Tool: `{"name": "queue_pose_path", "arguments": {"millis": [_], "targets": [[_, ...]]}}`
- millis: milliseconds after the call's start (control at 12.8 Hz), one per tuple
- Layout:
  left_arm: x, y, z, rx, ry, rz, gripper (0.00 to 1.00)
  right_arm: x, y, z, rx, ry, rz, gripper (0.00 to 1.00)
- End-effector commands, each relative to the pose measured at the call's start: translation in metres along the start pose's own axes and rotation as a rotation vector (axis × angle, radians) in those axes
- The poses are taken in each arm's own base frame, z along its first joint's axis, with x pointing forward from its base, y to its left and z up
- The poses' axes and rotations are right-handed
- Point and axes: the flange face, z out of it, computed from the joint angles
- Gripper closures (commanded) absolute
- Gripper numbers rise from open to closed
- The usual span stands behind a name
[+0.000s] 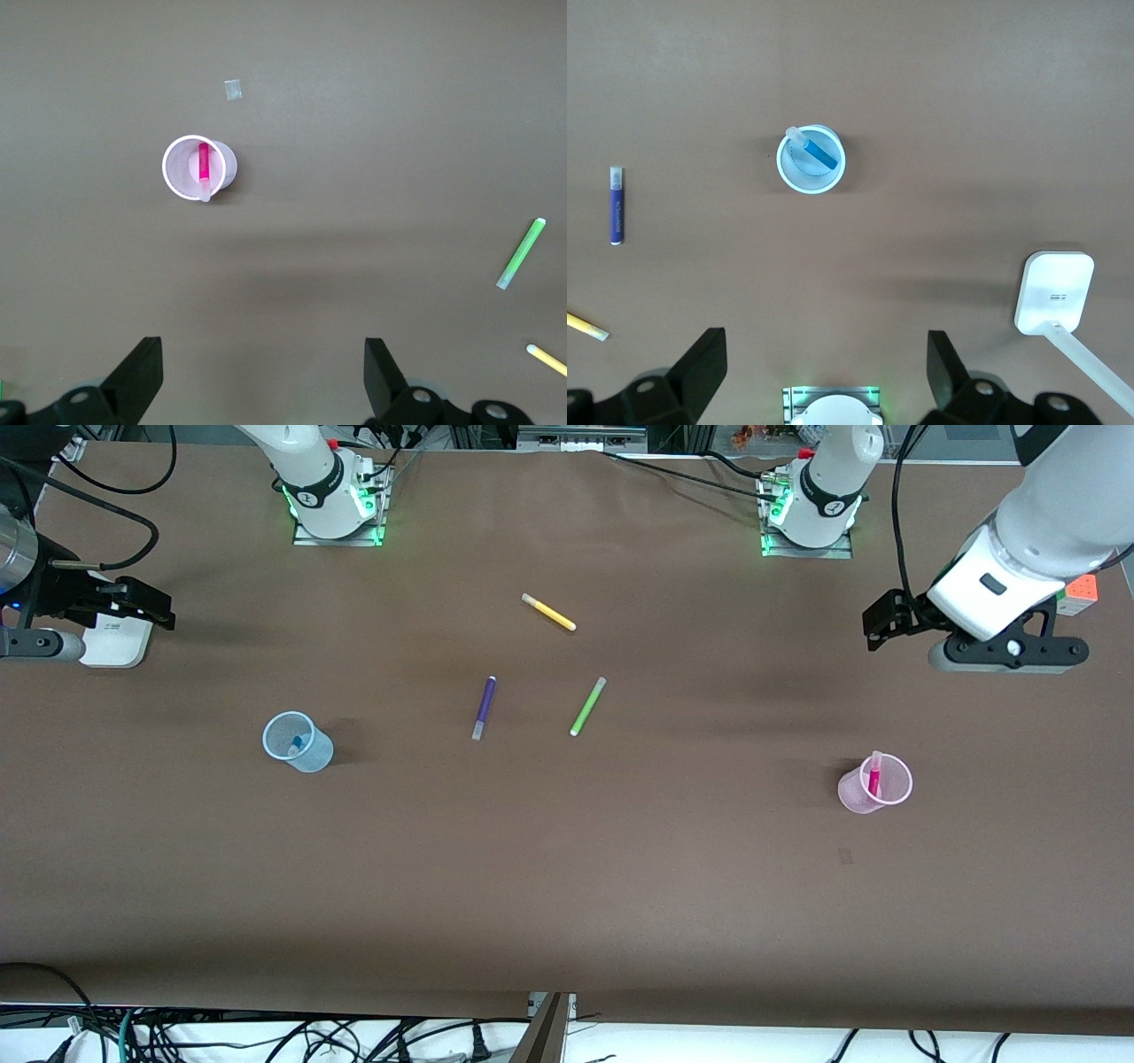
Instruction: Place pink and blue markers in matching cups
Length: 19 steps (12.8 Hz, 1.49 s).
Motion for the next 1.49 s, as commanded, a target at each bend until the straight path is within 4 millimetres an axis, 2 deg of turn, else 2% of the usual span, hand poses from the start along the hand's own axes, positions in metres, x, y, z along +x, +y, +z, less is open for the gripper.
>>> {"name": "queue_pose_path", "arguments": {"millis": [0,156,626,1408], "targets": [[-0.013,-0.006,0.001,0.030,-0.013,0.021,0.00,0.001,0.001,-0.002,0.018,0.000,0.007,0.00],[-0.004,-0.009,0.007,0.024,-0.023,0.018,0.00,0.004,0.000,-0.006,0.018,0.007,0.001,0.00],[-0.001,-0.011,0.008,0.021,-0.027,0.013,0.00,0.010,-0.007,-0.010,0.017,0.019,-0.011,0.00],[0.000,-0.015,0.007,0.019,-0.023,0.009,0.00,0.012,-0.003,-0.008,0.016,0.017,-0.012,0.00]]}}
